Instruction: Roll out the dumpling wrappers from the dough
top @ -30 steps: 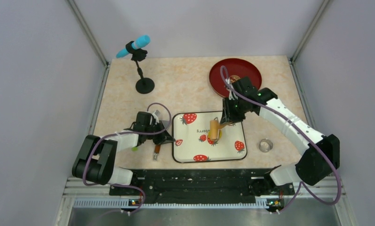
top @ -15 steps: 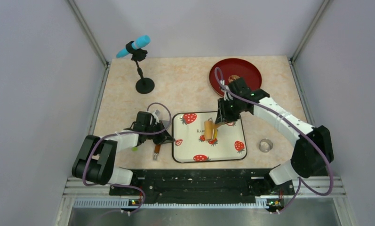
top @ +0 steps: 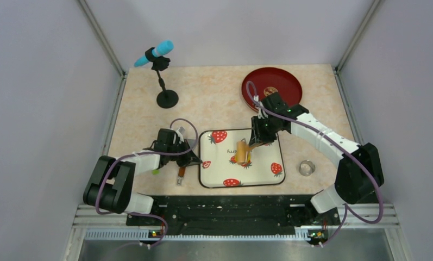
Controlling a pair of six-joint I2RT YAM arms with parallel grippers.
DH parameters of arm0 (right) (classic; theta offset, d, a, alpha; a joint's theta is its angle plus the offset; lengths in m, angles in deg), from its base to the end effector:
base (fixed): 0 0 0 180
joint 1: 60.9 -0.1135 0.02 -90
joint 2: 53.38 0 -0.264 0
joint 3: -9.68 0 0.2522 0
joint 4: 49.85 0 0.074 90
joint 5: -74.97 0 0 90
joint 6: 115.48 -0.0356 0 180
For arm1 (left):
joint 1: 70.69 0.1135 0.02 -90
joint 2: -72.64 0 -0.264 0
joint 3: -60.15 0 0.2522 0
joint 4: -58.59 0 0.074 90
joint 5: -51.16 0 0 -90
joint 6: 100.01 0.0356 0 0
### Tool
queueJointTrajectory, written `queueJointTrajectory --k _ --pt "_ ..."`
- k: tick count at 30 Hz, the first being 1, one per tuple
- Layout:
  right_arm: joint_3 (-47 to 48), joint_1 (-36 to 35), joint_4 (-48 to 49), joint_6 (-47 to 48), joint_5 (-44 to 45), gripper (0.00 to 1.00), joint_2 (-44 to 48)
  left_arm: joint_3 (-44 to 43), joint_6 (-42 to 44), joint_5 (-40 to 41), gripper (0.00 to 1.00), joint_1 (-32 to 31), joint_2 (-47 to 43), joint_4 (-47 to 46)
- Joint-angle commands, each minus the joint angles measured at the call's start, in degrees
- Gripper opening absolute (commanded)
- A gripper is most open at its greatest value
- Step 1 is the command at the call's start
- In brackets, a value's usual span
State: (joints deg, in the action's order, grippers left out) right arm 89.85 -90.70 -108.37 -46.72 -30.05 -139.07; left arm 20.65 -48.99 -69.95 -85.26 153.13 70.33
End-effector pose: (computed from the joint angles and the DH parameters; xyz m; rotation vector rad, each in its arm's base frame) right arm 0.2546 0.1564 0.2550 -0.2919 2.7676 0.6072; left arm 0.2180 -0.0757 0.1253 -0.3120 2.6004 -1.0441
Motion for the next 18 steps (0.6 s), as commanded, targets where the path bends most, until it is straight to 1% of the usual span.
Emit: queueJointTrajectory --k 1,9,12,18 --pt "-2.1 -0.5 -8.2 3.0 14.8 0.0 -2.4 -1.0 0.4 5.5 0.0 0.3 1.2 0.6" --pt "-2.6 -0.4 -14.0 3.4 22.7 0.0 -4.8 -1.1 0.2 7.0 0.0 0.3 0.5 1.6" --pt "-2.5 -0.5 -15.2 3.4 24.0 0.0 -4.9 -1.2 0.0 8.2 0.0 0.3 -0.1 1.8" --pt "-2.0 -0.4 -16.9 2.8 24.8 0.0 -5.3 -1.6 -1.1 12.6 0.0 0.3 -3.0 5.4"
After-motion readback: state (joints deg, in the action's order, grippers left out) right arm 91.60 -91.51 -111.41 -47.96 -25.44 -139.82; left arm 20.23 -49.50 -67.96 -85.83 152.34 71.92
